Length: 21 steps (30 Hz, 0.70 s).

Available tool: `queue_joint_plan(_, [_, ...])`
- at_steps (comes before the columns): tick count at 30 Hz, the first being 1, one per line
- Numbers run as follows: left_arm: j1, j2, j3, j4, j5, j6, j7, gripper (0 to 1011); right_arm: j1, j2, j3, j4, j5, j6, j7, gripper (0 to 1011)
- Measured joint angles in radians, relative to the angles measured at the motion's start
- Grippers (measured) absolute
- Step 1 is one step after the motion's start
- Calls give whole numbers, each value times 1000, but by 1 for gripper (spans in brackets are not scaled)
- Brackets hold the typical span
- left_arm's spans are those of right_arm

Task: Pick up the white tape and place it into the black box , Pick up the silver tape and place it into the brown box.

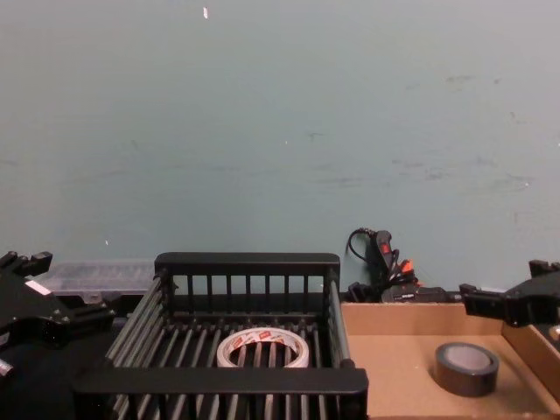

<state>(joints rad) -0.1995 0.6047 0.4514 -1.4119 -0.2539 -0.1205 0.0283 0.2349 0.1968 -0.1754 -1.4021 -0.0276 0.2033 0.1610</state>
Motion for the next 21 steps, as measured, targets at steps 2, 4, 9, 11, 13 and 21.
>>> queue_joint_plan(2, [0, 0, 0, 0, 0, 0, 0, 1001, 0, 0, 0, 0, 0, 0, 0, 1002])
queue_joint_plan(4, [0, 0, 0, 0, 0, 0, 0, 1001, 0, 0, 0, 0, 0, 0, 0, 1002])
queue_joint_plan(9, [0, 0, 0, 0, 0, 0, 0, 1001, 0, 1, 0, -1, 0, -1, 1, 1002])
queue_joint_plan(11, [0, 0, 0, 0, 0, 0, 0, 1002, 0, 0, 0, -1, 0, -1, 1, 1002])
queue_joint_plan(13, [0, 0, 0, 0, 0, 0, 0, 1001, 0, 1, 0, -1, 0, -1, 1, 1002])
queue_joint_plan(21, [0, 0, 0, 0, 0, 0, 0, 1001, 0, 0, 0, -1, 1, -1, 1, 1002])
